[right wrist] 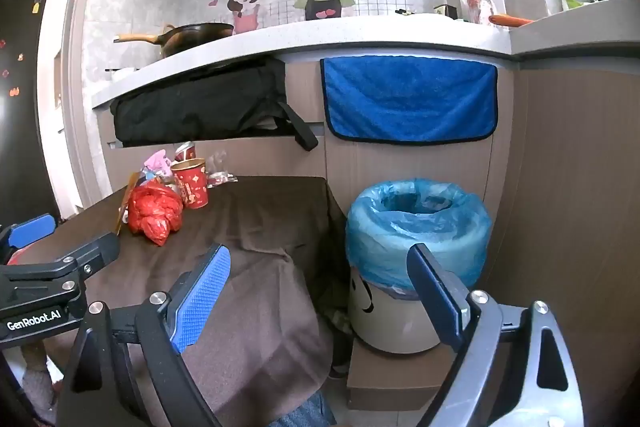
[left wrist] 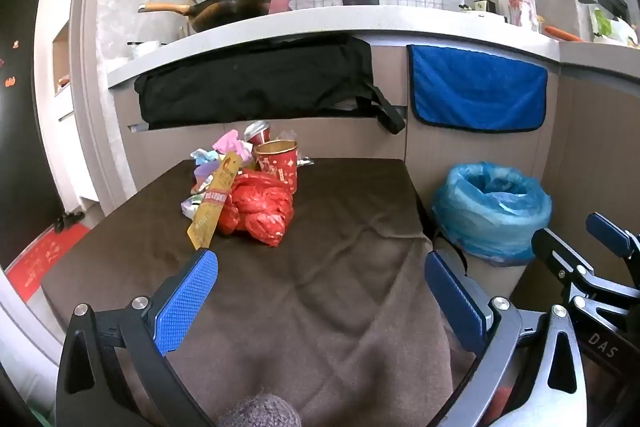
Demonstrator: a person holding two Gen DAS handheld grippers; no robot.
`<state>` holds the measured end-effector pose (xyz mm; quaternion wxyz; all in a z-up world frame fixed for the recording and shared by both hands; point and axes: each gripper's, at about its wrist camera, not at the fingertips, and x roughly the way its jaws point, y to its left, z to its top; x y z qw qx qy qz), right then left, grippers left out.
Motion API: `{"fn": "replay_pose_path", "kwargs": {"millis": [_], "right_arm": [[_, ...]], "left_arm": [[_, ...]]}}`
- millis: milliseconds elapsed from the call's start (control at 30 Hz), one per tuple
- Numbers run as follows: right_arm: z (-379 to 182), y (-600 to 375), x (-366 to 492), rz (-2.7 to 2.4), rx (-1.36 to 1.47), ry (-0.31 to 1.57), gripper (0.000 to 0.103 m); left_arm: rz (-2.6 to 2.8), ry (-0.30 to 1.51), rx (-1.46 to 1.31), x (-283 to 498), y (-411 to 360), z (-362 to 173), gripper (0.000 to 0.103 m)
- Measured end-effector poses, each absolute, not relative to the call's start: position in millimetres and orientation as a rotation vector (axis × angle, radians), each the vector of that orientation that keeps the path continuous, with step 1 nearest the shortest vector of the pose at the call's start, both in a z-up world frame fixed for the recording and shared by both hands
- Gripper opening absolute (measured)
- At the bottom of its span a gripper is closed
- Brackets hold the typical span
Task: Collect trash
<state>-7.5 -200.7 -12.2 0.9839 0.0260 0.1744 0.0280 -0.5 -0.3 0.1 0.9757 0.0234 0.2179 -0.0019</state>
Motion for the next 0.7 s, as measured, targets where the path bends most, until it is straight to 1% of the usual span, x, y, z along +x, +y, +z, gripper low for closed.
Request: {"fn": "replay_pose_path", "kwargs": {"millis": [700], "right_arm": [[-8.4, -196.5, -12.5, 0.053, 0.046, 0.349, 0.088]], "left_arm": [[-0.003, 0.410, 0.035, -8.1, 5.5, 4.1, 0.102]]}}
